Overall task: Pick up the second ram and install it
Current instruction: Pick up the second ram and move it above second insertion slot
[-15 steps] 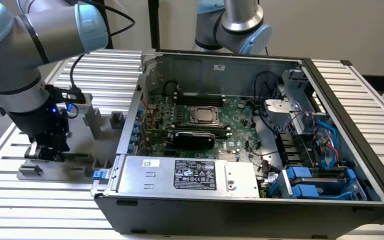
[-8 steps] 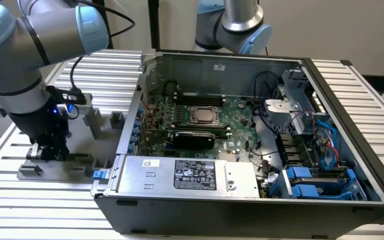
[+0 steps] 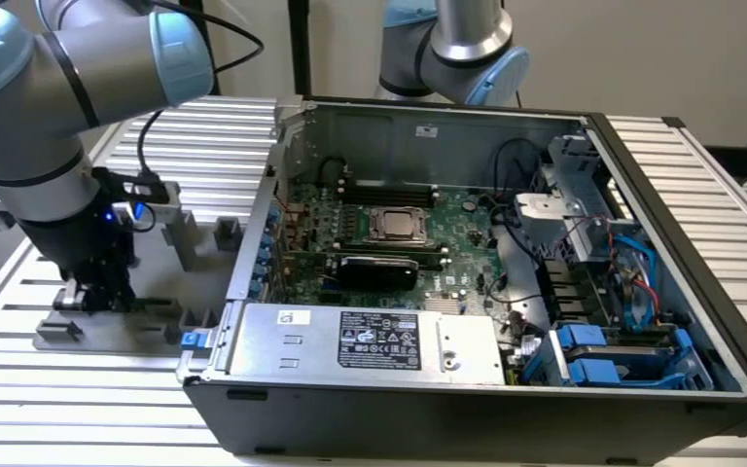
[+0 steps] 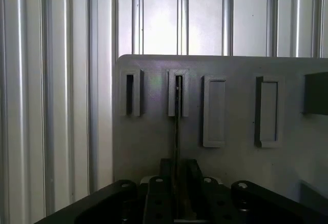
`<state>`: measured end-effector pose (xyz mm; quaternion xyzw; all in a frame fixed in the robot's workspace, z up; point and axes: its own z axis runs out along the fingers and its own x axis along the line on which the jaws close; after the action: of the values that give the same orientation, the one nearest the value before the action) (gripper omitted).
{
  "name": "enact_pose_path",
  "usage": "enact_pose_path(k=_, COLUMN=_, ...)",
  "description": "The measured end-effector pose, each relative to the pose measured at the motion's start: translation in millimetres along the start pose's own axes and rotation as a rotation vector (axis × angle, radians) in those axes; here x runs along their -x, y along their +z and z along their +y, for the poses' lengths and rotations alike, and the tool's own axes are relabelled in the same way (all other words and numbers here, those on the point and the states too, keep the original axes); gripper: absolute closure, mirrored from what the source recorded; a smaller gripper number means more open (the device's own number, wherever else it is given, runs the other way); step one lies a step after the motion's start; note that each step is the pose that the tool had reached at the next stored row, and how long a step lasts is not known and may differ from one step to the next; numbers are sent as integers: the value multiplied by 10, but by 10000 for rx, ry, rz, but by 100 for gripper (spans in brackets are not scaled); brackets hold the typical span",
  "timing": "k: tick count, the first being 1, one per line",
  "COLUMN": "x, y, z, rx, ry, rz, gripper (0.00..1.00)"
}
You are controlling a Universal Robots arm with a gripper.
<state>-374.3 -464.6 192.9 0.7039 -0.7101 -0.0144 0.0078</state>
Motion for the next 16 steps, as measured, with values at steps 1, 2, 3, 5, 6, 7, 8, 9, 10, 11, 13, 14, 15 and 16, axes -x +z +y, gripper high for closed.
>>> enact_pose_path(k=1, x=0, y=-1, z=-1, rx=3, ry=-1, rz=1, gripper=100)
enact_pose_path(k=2, x=0, y=-1, z=-1, rx=3, ry=-2, rz=1, gripper=100)
enact_pose_path(k=3, x=0, y=-1, z=-1, rx=3, ry=-2, rz=0, gripper=100)
enact_pose_path(k=5, x=0, y=-1, z=-1, rx=3, ry=-2, rz=0, gripper=100)
enact_pose_path(k=6, x=0, y=-1, z=-1, rx=3, ry=-1, rz=0, gripper=100)
enact_pose_path(k=7, x=0, y=-1, z=-1, rx=3, ry=-1, rz=0, gripper=100)
enact_pose_path(k=8, x=0, y=-1, z=-1, rx=3, ry=-1, rz=0, gripper=100)
enact_pose_path(k=9, x=0, y=-1, z=-1, rx=3, ry=-2, rz=0, gripper=100)
enact_pose_path(k=10, x=0, y=-1, z=-1, rx=3, ry=-2, rz=0, gripper=100)
enact_pose_path(k=11, x=0, y=-1, z=-1, rx=4, ry=-1, rz=0, gripper=100)
enact_pose_path(k=13, x=0, y=-1, z=-1, rx=3, ry=-1, rz=0, gripper=100)
enact_pose_path(k=14, x=0, y=-1, z=-1, rx=3, ry=-1, rz=0, gripper=100)
enact_pose_path(k=15, x=0, y=-1, z=-1, rx=3, ry=-1, rz=0, gripper=100)
enact_pose_path(k=16, x=0, y=-1, z=-1, rx=3, ry=-1, rz=0, gripper=100)
